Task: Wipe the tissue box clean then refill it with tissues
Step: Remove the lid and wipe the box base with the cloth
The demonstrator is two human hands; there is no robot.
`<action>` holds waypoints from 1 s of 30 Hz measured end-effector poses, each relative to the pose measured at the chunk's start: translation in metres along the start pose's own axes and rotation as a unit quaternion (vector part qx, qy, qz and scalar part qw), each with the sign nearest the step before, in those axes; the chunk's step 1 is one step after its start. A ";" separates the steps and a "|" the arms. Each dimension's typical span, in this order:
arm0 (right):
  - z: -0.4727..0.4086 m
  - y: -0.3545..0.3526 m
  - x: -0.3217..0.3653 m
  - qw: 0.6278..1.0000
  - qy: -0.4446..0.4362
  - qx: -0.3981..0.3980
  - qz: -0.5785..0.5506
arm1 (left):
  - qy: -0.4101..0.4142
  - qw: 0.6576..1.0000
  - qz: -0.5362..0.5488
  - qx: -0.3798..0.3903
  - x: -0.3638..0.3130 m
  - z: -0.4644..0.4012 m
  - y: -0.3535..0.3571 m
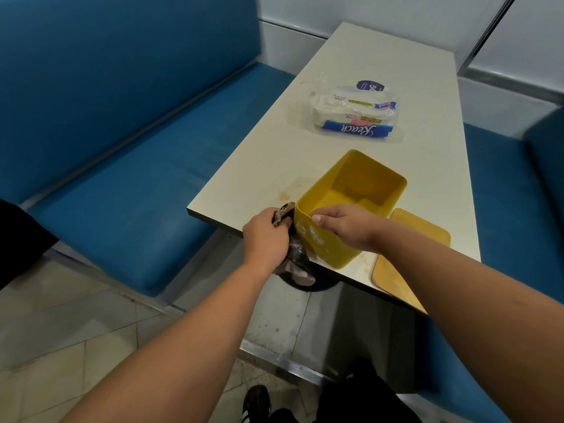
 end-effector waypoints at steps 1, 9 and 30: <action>0.000 0.000 0.000 1.000 -0.001 -0.001 0.000 | 0.004 1.000 -0.012 0.004 0.003 0.001 0.001; -0.001 0.001 0.000 1.000 -0.006 -0.003 -0.006 | -0.057 0.998 0.013 0.011 0.017 0.036 0.034; 0.000 -0.002 0.001 0.999 0.006 0.011 -0.033 | -0.086 0.990 0.090 0.070 0.018 0.063 0.050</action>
Point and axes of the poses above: each hand's wrist, its own z-axis away from the middle knuckle, its own y-axis out of the palm, x = y × z, the point moved 1 cm from there along -z, towards the middle knuckle, and after that the axes turned 11 degrees about -y, right-handed, at the moved point
